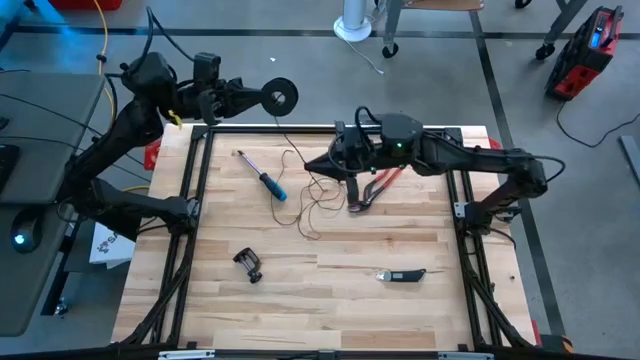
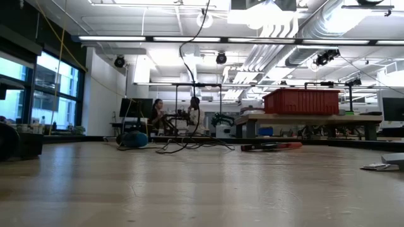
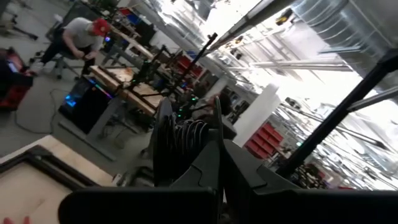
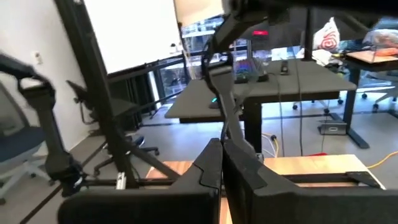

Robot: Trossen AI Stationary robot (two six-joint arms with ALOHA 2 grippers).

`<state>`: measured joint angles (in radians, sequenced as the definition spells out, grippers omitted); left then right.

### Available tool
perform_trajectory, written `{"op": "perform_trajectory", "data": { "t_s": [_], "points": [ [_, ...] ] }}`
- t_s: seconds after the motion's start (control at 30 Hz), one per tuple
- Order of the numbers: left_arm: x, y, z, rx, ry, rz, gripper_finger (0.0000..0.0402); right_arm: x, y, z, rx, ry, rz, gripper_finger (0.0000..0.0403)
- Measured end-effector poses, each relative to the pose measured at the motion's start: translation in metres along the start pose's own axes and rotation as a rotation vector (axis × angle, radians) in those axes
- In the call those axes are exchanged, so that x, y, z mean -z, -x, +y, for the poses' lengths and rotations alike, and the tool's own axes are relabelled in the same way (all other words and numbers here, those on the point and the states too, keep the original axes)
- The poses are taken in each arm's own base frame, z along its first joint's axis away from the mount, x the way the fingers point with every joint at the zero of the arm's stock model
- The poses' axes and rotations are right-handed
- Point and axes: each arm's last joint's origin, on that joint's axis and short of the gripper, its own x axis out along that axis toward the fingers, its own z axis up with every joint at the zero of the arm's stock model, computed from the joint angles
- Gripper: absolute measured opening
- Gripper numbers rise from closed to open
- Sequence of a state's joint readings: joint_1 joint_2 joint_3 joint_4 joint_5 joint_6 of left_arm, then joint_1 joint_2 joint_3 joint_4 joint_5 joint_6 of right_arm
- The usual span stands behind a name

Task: Coil cords
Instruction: Coil the black wire onto the black spool

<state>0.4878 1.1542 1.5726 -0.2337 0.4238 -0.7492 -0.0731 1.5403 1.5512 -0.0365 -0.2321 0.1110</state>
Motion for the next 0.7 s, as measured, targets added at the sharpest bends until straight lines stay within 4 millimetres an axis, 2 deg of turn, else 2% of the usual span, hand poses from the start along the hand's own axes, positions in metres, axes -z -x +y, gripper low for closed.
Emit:
{"op": "perform_trajectory", "data": {
  "t_s": [0.17,0.37,0.7],
  "points": [
    [0.006,0.005,0.0,0.018,0.127,0.105,0.0,-0.002,0.009,0.007,0.049,0.018,0.041,0.0],
    [0.015,0.005,-0.002,0.056,0.28,0.238,0.0,-0.01,0.018,0.008,0.054,0.038,0.01,0.0],
    [0.026,0.002,0.001,-0.01,0.311,0.301,0.0,-0.027,0.036,0.014,0.055,0.063,-0.064,0.0]
  ]
}}
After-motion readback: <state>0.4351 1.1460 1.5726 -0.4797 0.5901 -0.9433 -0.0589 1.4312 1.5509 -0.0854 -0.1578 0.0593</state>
